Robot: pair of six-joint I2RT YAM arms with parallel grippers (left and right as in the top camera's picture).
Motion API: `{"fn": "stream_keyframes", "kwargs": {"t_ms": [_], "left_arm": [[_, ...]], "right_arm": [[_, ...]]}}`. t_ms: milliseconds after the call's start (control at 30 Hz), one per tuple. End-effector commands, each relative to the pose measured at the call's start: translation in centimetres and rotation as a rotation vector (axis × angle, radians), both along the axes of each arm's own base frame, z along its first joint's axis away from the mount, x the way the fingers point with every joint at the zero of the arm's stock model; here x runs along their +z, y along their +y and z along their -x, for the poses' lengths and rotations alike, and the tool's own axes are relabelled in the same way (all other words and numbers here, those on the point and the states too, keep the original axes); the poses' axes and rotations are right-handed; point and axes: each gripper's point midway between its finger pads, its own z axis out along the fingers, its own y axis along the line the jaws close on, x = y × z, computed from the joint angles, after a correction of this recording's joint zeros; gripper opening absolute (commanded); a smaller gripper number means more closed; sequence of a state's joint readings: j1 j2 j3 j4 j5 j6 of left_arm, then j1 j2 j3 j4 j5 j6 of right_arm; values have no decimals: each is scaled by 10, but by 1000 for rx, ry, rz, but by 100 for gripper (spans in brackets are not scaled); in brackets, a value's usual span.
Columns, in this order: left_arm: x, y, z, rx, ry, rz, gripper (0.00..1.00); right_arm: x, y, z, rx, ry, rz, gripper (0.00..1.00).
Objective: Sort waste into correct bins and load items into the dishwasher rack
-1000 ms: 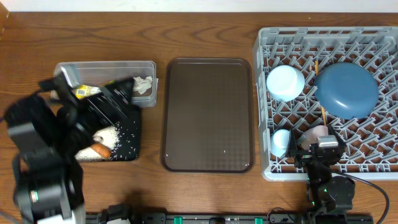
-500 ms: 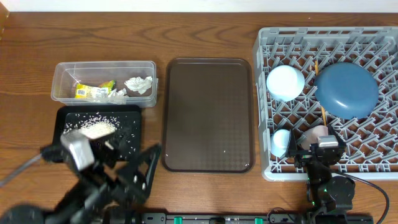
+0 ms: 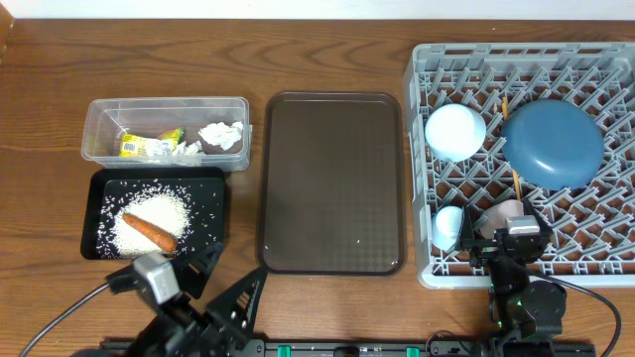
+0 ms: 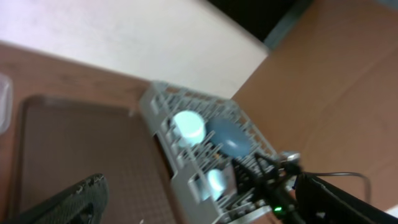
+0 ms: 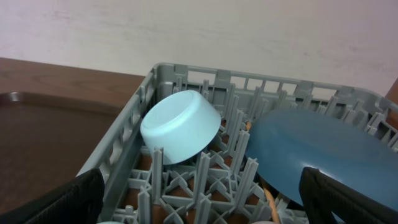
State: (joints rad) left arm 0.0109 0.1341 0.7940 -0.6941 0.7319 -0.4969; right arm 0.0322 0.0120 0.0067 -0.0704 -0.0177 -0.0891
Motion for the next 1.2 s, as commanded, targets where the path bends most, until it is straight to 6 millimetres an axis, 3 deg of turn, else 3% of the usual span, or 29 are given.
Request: {"fn": "stream_keyframes", "kwargs": {"t_ms": [0,233,467,567,667,767,933,1167], "left_arm": [[-26,3,-7,22,13,-17,98],[-77,4,-19,24,97,-17,98],[-99,7,-32,45,133,-22,98],[-106,21,-50,141,105,-42,98],[-99,36,-71,252,13,-55,98],[-76,55,-88,389,-128,-39,98],[-51,87,-99,602,-294,-12,98],[-63,95,-107,659,-398,-233,98]], "right_arm": [[0,-3,0,-16,-2,14,99],[0,-3,0,-16,-2,14,99],[0,-3,0,-16,-2,14,99],[0,-3,0,-16,-2,14,99],[0,-3,0,-16,-2,14,99],[0,-3,0,-16,-2,14,99],[0,-3,0,-16,-2,14,99],[0,-3,0,-16,-2,14,99]]}}
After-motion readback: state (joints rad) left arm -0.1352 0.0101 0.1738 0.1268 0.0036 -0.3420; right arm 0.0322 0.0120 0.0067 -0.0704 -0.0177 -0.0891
